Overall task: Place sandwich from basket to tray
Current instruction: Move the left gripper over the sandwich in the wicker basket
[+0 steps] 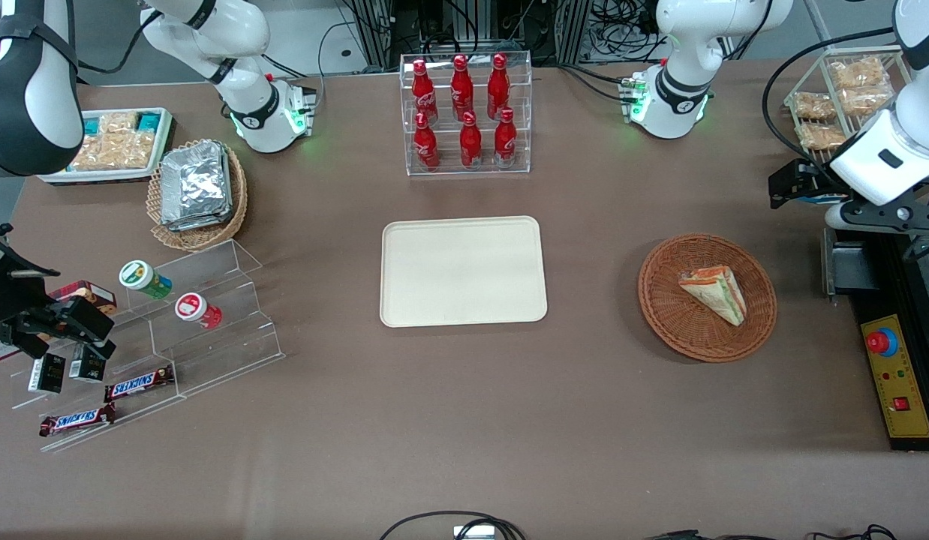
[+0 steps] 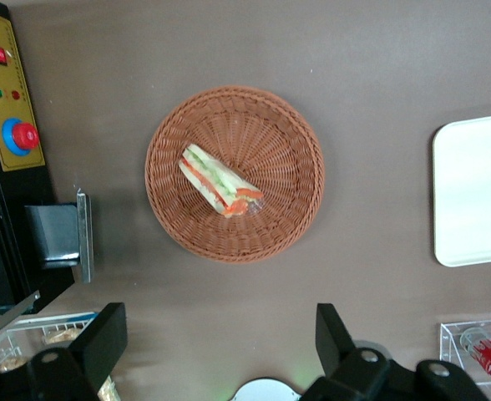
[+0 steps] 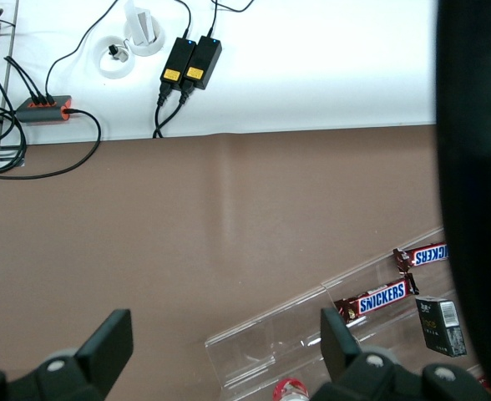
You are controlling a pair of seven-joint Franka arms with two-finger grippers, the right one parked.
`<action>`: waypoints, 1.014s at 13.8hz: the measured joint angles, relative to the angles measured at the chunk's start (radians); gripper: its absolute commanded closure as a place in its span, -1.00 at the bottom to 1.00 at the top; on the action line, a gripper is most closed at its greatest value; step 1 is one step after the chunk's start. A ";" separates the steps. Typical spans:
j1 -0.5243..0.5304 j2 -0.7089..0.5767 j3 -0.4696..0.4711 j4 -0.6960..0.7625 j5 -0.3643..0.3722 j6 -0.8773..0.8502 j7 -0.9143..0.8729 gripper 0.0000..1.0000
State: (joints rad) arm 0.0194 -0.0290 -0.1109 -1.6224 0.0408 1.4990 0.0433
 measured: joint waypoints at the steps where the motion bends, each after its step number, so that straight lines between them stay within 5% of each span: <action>1: 0.000 0.000 0.000 0.000 0.000 0.005 0.000 -1.00; 10: 0.058 0.025 0.017 0.002 0.002 0.039 0.001 -1.00; 14: 0.059 0.062 0.017 -0.135 0.006 0.213 -0.067 -1.00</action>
State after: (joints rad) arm 0.0783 0.0329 -0.0937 -1.7578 0.0464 1.7120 -0.0237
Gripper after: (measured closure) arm 0.000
